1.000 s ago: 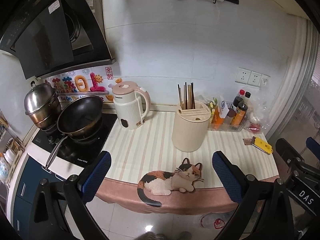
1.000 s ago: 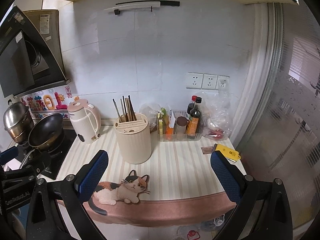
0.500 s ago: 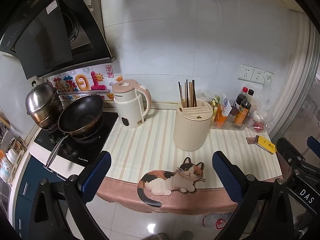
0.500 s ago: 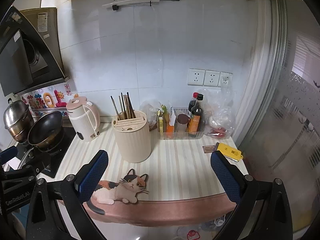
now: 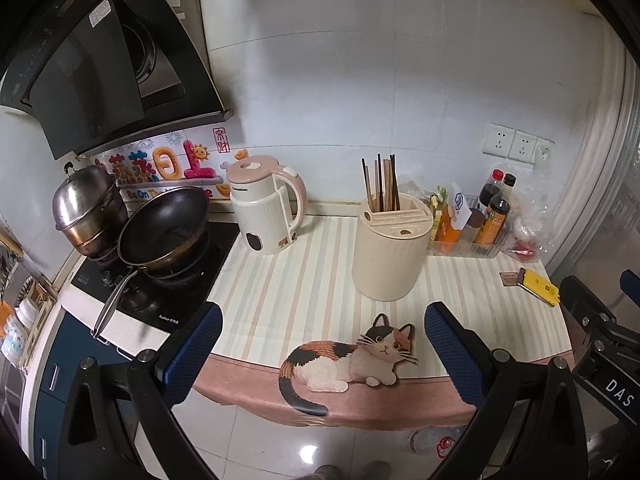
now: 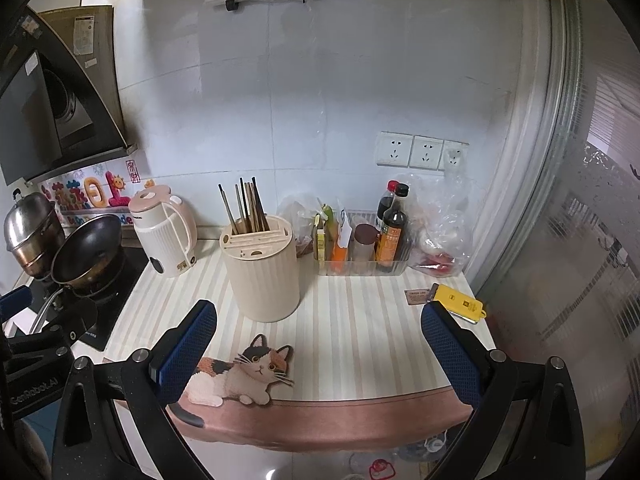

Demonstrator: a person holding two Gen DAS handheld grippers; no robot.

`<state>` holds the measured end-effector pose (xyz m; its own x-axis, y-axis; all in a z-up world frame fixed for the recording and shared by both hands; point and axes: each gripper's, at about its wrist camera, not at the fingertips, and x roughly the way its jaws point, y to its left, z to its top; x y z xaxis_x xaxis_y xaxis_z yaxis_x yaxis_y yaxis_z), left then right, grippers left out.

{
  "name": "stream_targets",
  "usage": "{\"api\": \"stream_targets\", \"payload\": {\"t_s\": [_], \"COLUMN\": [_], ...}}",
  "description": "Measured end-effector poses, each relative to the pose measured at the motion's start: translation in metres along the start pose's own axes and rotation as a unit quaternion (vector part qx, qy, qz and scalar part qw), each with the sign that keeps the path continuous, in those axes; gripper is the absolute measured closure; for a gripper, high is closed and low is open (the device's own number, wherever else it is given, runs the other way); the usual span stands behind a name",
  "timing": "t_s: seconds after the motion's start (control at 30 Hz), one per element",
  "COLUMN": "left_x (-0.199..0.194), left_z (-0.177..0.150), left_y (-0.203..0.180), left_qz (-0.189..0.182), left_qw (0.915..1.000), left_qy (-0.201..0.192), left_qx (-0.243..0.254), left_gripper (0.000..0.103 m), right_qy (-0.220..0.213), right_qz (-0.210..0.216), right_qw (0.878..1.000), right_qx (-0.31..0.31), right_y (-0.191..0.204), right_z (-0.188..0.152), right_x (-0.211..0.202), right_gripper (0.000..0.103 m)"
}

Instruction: Organize utensils

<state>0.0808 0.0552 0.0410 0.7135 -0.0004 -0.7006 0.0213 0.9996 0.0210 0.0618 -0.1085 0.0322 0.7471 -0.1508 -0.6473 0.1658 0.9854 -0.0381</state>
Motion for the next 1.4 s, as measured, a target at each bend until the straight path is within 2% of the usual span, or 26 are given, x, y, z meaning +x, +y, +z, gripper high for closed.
{"api": "stream_targets", "payload": {"t_s": [1.4], "left_x": [0.007], "left_z": [-0.004], "left_y": [0.000], "left_qz": [0.002], "left_qw": [1.0000], "left_qy": [0.005], "left_qx": [0.004], "left_gripper": [0.000], "right_qy": [0.011], "right_qz": [-0.003], "right_qw": [1.000], "right_qx": [-0.010], "right_y": [-0.001], "right_z": [-0.008], "right_x": [0.011], "right_gripper": [0.000]}}
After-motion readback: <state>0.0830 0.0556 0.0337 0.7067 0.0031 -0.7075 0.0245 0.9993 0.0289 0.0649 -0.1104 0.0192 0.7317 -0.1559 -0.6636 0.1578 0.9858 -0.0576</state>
